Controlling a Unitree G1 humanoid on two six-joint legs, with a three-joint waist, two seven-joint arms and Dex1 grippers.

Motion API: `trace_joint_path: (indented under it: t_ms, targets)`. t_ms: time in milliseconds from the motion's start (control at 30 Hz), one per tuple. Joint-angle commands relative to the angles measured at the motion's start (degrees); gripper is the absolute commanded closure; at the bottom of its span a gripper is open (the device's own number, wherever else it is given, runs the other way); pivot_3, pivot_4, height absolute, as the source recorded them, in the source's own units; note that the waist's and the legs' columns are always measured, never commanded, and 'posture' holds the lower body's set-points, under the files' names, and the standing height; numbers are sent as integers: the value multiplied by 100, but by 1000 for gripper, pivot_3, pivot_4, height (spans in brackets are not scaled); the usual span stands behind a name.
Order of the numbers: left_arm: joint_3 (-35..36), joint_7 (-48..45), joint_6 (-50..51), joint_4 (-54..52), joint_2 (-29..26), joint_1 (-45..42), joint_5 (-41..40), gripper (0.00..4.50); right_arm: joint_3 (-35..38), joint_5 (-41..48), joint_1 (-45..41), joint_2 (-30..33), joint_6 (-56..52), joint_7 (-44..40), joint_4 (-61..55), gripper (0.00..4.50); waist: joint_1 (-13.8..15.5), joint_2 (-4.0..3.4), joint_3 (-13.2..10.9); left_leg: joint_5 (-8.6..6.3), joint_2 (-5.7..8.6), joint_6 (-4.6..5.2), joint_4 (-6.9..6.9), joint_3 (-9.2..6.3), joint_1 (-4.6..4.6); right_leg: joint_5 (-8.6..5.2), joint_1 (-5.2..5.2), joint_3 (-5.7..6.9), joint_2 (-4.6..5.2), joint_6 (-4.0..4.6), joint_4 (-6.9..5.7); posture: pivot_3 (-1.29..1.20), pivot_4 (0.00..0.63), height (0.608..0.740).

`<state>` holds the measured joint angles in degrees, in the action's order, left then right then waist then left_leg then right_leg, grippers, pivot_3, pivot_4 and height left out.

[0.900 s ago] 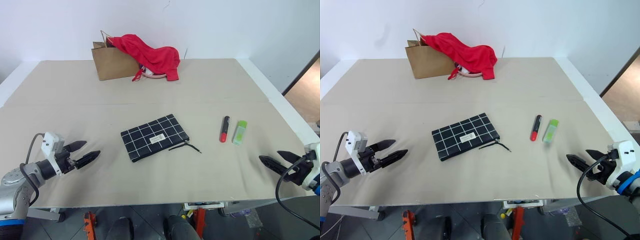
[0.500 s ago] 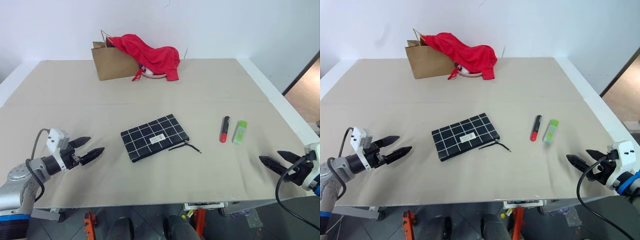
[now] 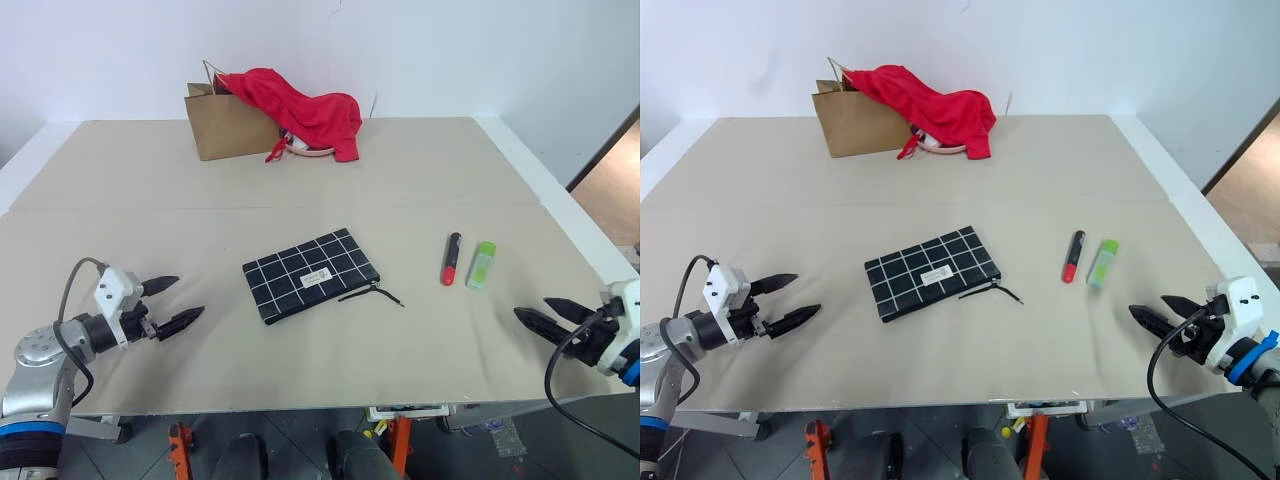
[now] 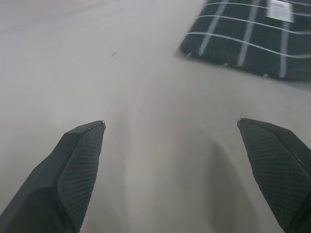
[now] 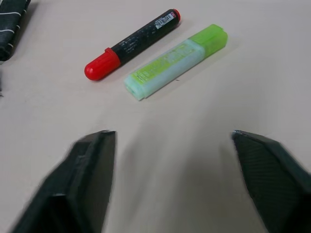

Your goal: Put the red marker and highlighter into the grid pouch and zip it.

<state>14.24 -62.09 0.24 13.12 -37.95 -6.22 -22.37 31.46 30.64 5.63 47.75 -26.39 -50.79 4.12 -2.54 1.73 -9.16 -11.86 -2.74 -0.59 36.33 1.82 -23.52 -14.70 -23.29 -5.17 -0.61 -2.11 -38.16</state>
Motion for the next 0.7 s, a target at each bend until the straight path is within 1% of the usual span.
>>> trace_joint_path:
  t_ms: [33, 67, 100, 167, 200, 233, 267, 300, 367, 467, 600, 700]
  targets:
    - [-192, -370, -1206, -21, -256, 42, 487, 0, 35, 223, -355, 227, -136, -195, -170, 1654, 0, 0, 0, 0, 0, 0, 0, 0, 0, 0, 0, 0, 0, 0, 0, 0, 150, 740]
    - [-272, -388, -1382, -53, -274, 62, 608, 0, -19, 266, -438, 262, -184, -268, -231, 2215, -6, 0, 0, 0, 0, 0, 0, 1, 0, 0, 0, -1, 0, 1, 0, 0, 150, 740]
    - [-350, -402, -1545, -51, -295, 73, 721, 0, -72, 302, -511, 279, -238, -332, -300, 2545, -9, -1, 0, 0, -2, 0, 0, 9, 3, 2, -3, -8, 0, 4, 0, 0, 150, 740]
    - [-549, -417, -1923, -7, -361, 39, 1005, 0, -316, 453, -759, 286, -442, -464, -589, 3481, -10, 0, 0, 0, -4, 0, -1, 31, 13, 2, -1, -31, -1, 6, 0, 0, 150, 740]
    - [-622, -391, -2030, 10, -364, -1, 1105, 0, -459, 539, -896, 266, -546, -508, -745, 3611, -14, 2, -1, 0, -4, 0, -1, 30, 13, 2, -1, -31, -1, 6, 0, 0, 150, 740]
    - [-694, -355, -2093, 43, -348, -57, 1179, 0, -643, 634, -1059, 224, -655, -540, -915, 3895, -18, 1, 0, 0, -6, 0, -1, 36, 15, 3, -2, -38, -1, 5, 0, 0, 150, 740]
    - [-762, -335, -2151, 92, -339, -109, 1231, 0, -805, 704, -1201, 174, -743, -565, -1045, 4280, -22, -2, 1, 0, -10, 0, 0, 43, 16, 5, -5, -45, -1, 8, 0, 0, 150, 740]
    - [-827, -313, -2220, 173, -334, -172, 1297, 0, -958, 752, -1326, 128, -827, -572, -1135, 4458, -22, -3, 2, 0, -10, 1, 0, 45, 19, 9, -5, -50, -2, 5, 0, 0, 150, 740]
    - [-981, -285, -2410, 377, -338, -306, 1458, 0, -1374, 703, -1633, -16, -898, -536, -1271, 4458, -19, -3, 2, 2, -9, 4, 0, 48, 20, 14, -4, -51, -4, 1, 0, 0, 150, 740]
    - [-1166, -269, -2761, 682, -266, -494, 1572, 0, -2157, 405, -2350, -439, -950, -245, -1265, 4458, -17, -6, 4, 2, -9, 4, 1, 51, 21, 15, -3, -51, -3, -2, 0, 0, 150, 740]
    - [-1498, -175, -3296, 998, -109, -729, 1827, 0, -3147, -324, -3279, -1017, -756, 107, -897, 4458, 5, -18, 10, 3, -8, 5, 1, 51, 19, 19, -5, -51, -2, -6, 0, 0, 150, 740]
    - [-1667, -77, -3583, 1150, 30, -877, 1905, 0, -3745, -876, -3738, -1308, -583, 215, -542, 4458, 29, -23, 14, 5, -3, 7, 3, 55, 17, 22, -4, -52, 2, -15, -1, 0, 150, 740]
